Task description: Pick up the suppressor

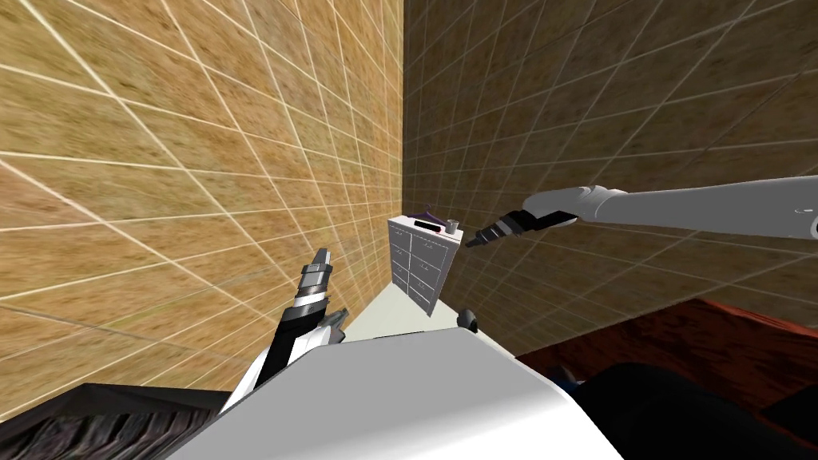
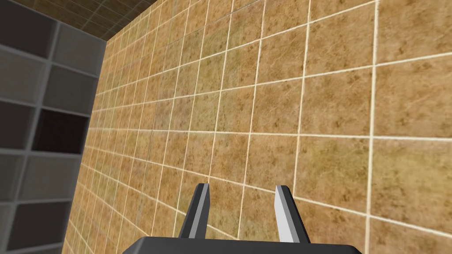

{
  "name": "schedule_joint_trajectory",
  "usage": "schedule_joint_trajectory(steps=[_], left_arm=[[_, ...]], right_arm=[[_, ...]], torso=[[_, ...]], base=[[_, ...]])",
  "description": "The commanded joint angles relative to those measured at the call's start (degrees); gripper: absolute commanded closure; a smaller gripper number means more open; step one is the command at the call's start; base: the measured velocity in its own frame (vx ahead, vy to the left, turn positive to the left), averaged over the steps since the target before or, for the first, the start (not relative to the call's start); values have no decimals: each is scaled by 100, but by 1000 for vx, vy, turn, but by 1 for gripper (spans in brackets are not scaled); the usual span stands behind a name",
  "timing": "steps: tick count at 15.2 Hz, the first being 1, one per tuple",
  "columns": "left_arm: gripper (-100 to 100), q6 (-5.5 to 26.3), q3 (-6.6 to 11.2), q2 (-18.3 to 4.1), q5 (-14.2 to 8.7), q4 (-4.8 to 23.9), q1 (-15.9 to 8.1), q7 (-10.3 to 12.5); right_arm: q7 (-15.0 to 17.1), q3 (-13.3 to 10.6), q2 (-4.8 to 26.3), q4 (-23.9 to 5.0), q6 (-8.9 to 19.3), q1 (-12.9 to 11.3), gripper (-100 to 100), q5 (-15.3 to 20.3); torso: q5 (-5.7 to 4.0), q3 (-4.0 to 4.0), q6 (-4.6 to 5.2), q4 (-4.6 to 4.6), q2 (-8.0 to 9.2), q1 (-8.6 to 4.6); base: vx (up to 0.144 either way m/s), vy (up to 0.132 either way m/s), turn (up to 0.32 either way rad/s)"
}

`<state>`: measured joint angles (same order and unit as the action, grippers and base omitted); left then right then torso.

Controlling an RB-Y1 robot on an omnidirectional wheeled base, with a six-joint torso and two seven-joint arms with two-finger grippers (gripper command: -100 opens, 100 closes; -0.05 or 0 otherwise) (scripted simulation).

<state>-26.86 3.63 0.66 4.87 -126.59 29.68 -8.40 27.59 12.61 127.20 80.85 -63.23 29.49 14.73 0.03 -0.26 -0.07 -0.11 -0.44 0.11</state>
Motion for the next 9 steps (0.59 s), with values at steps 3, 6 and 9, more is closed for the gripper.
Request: schedule_joint_trajectory(steps=[3, 6, 9], left_arm=[[0, 0, 0, 0, 0, 0, 1, 0], [0, 0, 0, 0, 0, 0, 1, 0], [0, 0, 0, 0, 0, 0, 1, 0]], right_arm=[[74, 20, 425, -114, -69, 62, -100, 1], [184, 25, 861, -251, -153, 128, -100, 22], [290, 26, 1276, -375, -230, 201, -100, 42]], torso=[[1, -5, 2, -2, -8, 0], [1, -8, 0, -3, -14, 2], [2, -14, 0, -6, -23, 7]], base=[[84, 12, 65], [104, 15, 101], [120, 20, 103]])
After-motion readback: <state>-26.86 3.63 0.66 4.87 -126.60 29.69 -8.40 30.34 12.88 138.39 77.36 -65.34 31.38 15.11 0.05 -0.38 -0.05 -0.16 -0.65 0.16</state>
